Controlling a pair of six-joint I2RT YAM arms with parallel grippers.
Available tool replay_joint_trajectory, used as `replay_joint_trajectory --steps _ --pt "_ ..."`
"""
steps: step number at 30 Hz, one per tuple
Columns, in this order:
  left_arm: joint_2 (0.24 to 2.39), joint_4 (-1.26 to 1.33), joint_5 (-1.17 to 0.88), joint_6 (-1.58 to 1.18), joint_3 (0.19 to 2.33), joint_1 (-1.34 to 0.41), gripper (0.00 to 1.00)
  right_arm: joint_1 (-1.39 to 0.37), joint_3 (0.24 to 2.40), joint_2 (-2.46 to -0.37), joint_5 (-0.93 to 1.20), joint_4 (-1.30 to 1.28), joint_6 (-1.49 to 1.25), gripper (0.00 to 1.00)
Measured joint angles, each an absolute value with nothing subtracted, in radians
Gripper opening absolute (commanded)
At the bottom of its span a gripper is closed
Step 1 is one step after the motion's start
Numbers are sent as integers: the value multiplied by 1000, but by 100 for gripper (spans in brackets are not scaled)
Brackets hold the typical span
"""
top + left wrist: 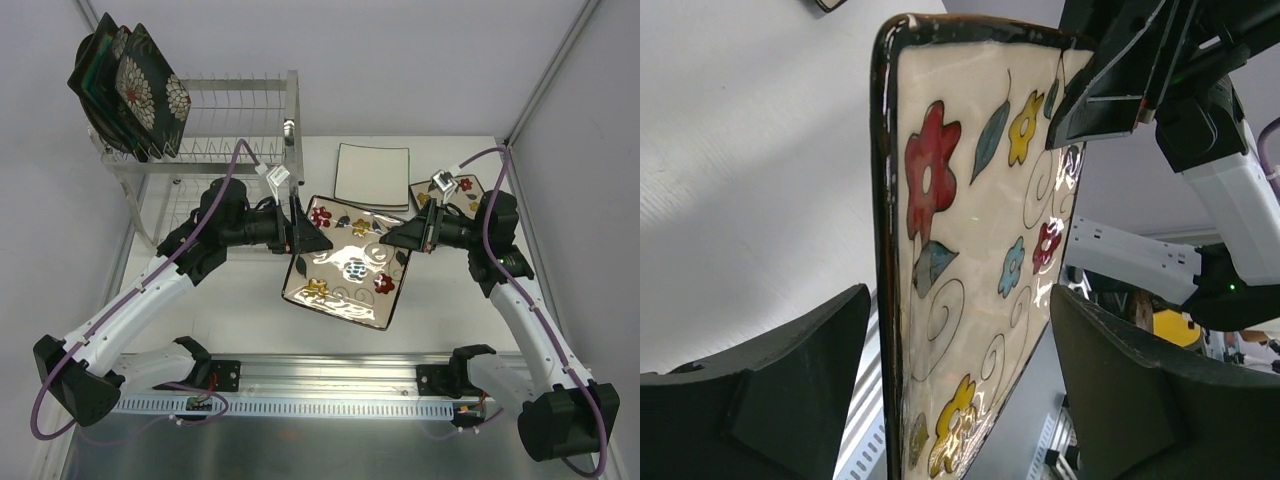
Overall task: Load the plates into the dish rack
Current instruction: Pass the plate from the right arm to the left
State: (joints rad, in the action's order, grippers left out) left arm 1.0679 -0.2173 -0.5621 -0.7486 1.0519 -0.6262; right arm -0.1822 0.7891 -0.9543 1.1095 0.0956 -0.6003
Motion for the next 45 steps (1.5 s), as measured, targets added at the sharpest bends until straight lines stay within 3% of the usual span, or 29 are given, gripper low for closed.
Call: replay_joint_trajectory --steps 15,29,32,34,36,45 --pt "1076 -134 -649 -775 1035 -626 53 -203 814 -956 1122 117 -596 1" --pt "1078 -49 -705 -822 981 -620 26 -208 815 -964 1138 152 -607 1" --pt "1078 -27 -719 -827 975 -617 15 -207 815 -964 1140 170 -616 1" --pt "1075 -9 -738 -830 971 -614 0 -207 815 -964 1144 177 -620 1" --pt "1071 -1 -742 -831 966 -613 0 -207 815 -964 1146 179 -620 1" --pt "1058 7 -743 -823 949 -614 0 -212 842 -965 1129 54 -522 34"
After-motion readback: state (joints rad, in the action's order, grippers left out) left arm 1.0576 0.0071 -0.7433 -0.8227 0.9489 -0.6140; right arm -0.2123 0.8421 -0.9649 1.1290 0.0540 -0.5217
